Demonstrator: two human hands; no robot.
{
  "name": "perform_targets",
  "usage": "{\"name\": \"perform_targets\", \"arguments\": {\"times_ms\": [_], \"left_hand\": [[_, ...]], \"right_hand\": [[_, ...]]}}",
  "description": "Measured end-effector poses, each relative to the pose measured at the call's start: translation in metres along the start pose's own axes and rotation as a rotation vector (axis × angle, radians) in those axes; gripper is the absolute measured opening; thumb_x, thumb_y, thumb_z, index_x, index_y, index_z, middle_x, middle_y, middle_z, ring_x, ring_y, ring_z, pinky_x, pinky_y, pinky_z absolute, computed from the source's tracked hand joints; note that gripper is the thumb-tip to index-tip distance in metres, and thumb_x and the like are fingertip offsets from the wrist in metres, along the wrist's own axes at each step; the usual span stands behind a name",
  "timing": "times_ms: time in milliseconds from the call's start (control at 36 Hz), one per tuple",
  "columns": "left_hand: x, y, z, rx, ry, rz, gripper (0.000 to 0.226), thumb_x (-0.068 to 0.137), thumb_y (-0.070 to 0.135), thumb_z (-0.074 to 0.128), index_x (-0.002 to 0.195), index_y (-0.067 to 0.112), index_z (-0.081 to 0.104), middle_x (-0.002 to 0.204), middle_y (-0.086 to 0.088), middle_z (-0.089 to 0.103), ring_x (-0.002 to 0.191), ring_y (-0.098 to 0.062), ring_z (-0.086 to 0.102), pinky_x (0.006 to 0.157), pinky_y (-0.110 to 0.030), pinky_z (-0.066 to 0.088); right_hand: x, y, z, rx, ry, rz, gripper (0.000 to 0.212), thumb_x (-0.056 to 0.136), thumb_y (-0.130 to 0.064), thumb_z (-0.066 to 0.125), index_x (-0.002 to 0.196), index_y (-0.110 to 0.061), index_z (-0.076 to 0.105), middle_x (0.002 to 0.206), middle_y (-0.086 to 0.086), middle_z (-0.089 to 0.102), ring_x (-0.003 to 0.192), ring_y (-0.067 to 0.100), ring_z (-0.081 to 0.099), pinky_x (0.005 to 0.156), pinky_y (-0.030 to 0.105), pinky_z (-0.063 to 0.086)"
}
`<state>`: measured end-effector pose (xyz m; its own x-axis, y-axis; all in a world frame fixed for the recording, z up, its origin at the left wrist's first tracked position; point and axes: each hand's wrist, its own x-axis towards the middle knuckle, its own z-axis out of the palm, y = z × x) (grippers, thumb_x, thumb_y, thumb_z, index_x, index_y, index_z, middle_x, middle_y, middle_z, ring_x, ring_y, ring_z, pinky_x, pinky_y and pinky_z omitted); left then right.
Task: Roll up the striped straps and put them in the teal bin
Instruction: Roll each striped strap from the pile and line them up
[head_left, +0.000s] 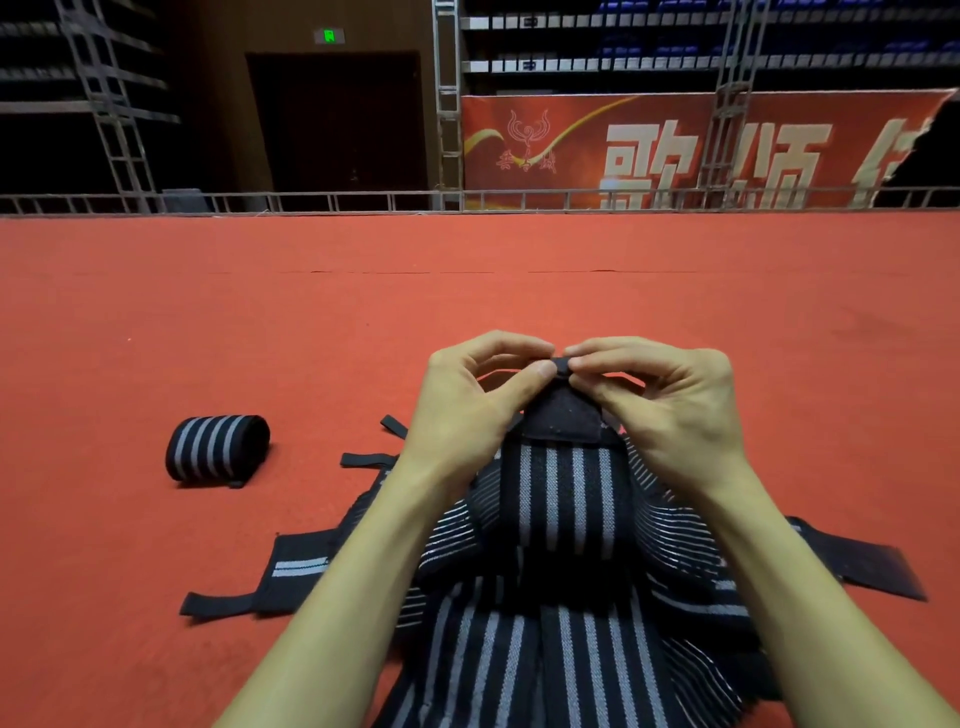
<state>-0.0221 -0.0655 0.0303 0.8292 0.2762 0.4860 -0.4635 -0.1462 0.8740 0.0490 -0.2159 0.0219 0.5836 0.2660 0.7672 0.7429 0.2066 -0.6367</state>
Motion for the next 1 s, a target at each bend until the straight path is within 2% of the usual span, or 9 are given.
{"name": "perform_targets", "arguments": {"times_ms": [83, 222, 417, 556, 694, 806, 889, 944, 1000], "left_hand": [[0.0, 0.001, -0.001, -0.007, -0.042, -0.074, 0.019, 0.09, 0.006, 0.068, 0.1, 0.022, 0.072, 0.087, 0.0, 0.075, 0.074, -0.011, 0.062, 0.065, -0.022, 0.05], [0.0, 0.002, -0.004, 0.05, -0.043, -0.013, 0.018, 0.087, 0.0, 0.07, 0.084, 0.017, 0.075, 0.079, 0.004, 0.075, 0.072, -0.009, 0.064, 0.064, -0.023, 0.05], [0.001, 0.004, -0.002, 0.089, 0.041, 0.148, 0.029, 0.084, -0.008, 0.069, 0.08, 0.021, 0.07, 0.072, 0.014, 0.073, 0.07, 0.002, 0.065, 0.068, -0.013, 0.05], [0.002, -0.001, -0.001, 0.137, 0.087, 0.231, 0.031, 0.084, -0.008, 0.07, 0.082, 0.023, 0.07, 0.076, 0.014, 0.073, 0.074, -0.001, 0.066, 0.072, -0.016, 0.051], [0.001, -0.002, 0.003, 0.113, 0.079, 0.252, 0.023, 0.084, -0.007, 0.069, 0.086, 0.015, 0.072, 0.083, 0.004, 0.074, 0.077, -0.005, 0.068, 0.074, -0.019, 0.052], [-0.002, 0.001, 0.007, 0.046, 0.032, 0.182, 0.024, 0.085, -0.005, 0.07, 0.083, 0.019, 0.071, 0.082, 0.003, 0.073, 0.076, -0.009, 0.067, 0.073, -0.031, 0.057], [-0.004, 0.005, 0.009, -0.029, 0.001, 0.069, 0.013, 0.088, 0.014, 0.073, 0.08, 0.024, 0.07, 0.082, 0.005, 0.07, 0.075, -0.008, 0.065, 0.067, -0.027, 0.051], [-0.004, 0.005, 0.012, -0.085, -0.02, -0.025, 0.009, 0.086, 0.03, 0.073, 0.078, 0.029, 0.069, 0.084, 0.001, 0.07, 0.077, -0.014, 0.065, 0.069, -0.033, 0.052], [-0.005, 0.005, 0.015, -0.144, -0.028, -0.084, 0.008, 0.086, 0.032, 0.071, 0.08, 0.027, 0.068, 0.085, -0.006, 0.069, 0.079, -0.021, 0.065, 0.076, -0.042, 0.052]], "right_hand": [[0.0, -0.002, 0.001, 0.078, 0.005, 0.034, 0.021, 0.073, -0.001, 0.075, 0.075, -0.021, 0.079, 0.09, -0.001, 0.077, 0.087, 0.015, 0.073, 0.081, 0.025, 0.056], [0.001, -0.009, 0.001, 0.114, -0.023, 0.135, 0.031, 0.074, 0.018, 0.073, 0.074, -0.012, 0.076, 0.081, -0.003, 0.077, 0.082, 0.01, 0.073, 0.077, 0.018, 0.055], [0.002, -0.019, 0.002, 0.126, 0.002, 0.289, 0.035, 0.085, 0.0, 0.072, 0.11, -0.024, 0.069, 0.092, 0.006, 0.077, 0.082, 0.01, 0.071, 0.066, 0.02, 0.053], [0.001, -0.023, 0.008, 0.012, -0.048, 0.224, 0.024, 0.086, 0.0, 0.072, 0.097, -0.021, 0.072, 0.095, 0.001, 0.077, 0.081, 0.011, 0.072, 0.073, 0.026, 0.058], [0.001, -0.023, 0.008, 0.012, -0.004, 0.155, 0.026, 0.082, 0.007, 0.072, 0.087, -0.018, 0.072, 0.089, -0.001, 0.077, 0.079, 0.011, 0.072, 0.074, 0.023, 0.057], [0.001, -0.02, 0.006, 0.045, 0.046, 0.131, 0.026, 0.08, 0.01, 0.073, 0.083, -0.016, 0.072, 0.087, 0.002, 0.077, 0.083, 0.018, 0.074, 0.079, 0.029, 0.058], [0.001, -0.02, 0.007, 0.056, 0.056, 0.105, 0.026, 0.08, 0.012, 0.073, 0.082, -0.014, 0.072, 0.087, 0.003, 0.077, 0.083, 0.016, 0.074, 0.08, 0.028, 0.058], [0.001, -0.02, 0.007, 0.068, 0.065, 0.091, 0.028, 0.079, 0.013, 0.073, 0.081, -0.016, 0.072, 0.085, -0.001, 0.077, 0.083, 0.014, 0.073, 0.08, 0.025, 0.056], [0.001, -0.019, 0.007, 0.083, 0.072, 0.083, 0.03, 0.079, 0.013, 0.073, 0.08, -0.017, 0.073, 0.085, -0.001, 0.077, 0.084, 0.015, 0.073, 0.08, 0.025, 0.056]]}}
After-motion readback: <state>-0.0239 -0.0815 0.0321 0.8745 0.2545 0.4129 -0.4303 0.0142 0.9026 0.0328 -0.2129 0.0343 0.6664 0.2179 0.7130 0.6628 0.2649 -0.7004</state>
